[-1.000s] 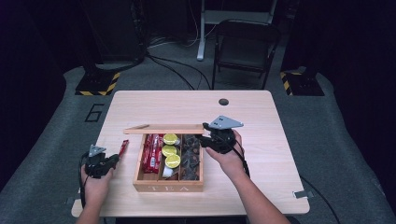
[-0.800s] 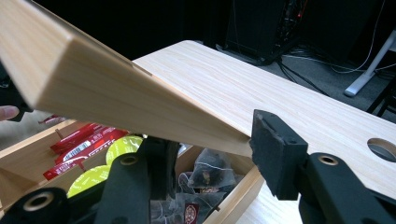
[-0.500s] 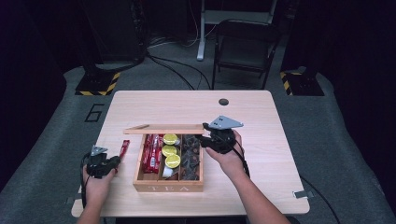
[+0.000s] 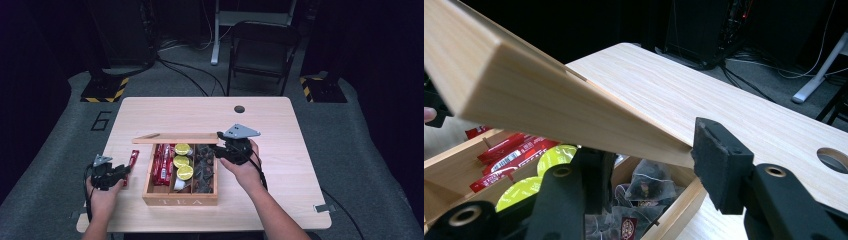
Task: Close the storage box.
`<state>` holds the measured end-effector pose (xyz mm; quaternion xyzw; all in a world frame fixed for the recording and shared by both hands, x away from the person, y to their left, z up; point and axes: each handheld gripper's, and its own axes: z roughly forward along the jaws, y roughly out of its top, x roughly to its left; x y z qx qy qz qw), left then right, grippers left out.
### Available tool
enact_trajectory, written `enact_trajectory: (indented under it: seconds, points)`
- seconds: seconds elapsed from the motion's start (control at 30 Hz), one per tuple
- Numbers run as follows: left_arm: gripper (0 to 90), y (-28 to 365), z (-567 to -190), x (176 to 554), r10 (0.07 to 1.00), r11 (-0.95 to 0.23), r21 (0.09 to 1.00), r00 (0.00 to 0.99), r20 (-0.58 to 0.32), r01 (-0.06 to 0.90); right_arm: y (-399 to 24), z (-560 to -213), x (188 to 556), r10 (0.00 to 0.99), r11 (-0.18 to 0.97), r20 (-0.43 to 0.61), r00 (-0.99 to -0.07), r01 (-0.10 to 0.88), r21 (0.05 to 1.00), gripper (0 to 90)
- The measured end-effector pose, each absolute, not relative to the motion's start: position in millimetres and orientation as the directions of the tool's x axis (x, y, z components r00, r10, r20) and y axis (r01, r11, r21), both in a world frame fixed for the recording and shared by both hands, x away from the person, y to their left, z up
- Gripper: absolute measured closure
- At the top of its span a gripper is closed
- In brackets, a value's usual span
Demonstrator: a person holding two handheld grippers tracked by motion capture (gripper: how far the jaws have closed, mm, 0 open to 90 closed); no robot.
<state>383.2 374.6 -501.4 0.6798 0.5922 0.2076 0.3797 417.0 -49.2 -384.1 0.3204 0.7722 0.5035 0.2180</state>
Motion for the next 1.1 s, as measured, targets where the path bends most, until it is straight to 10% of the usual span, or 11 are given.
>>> enact_trajectory:
  seconds: [1.1]
  points:
    - [52.1,321.9,-413.4,356.7,0.906,-0.136,0.877,0.415,-0.078,0.462,-49.7,-389.3,407.7,0.716,0.298,-0.019,-0.698,0.280,0.913,51.9]
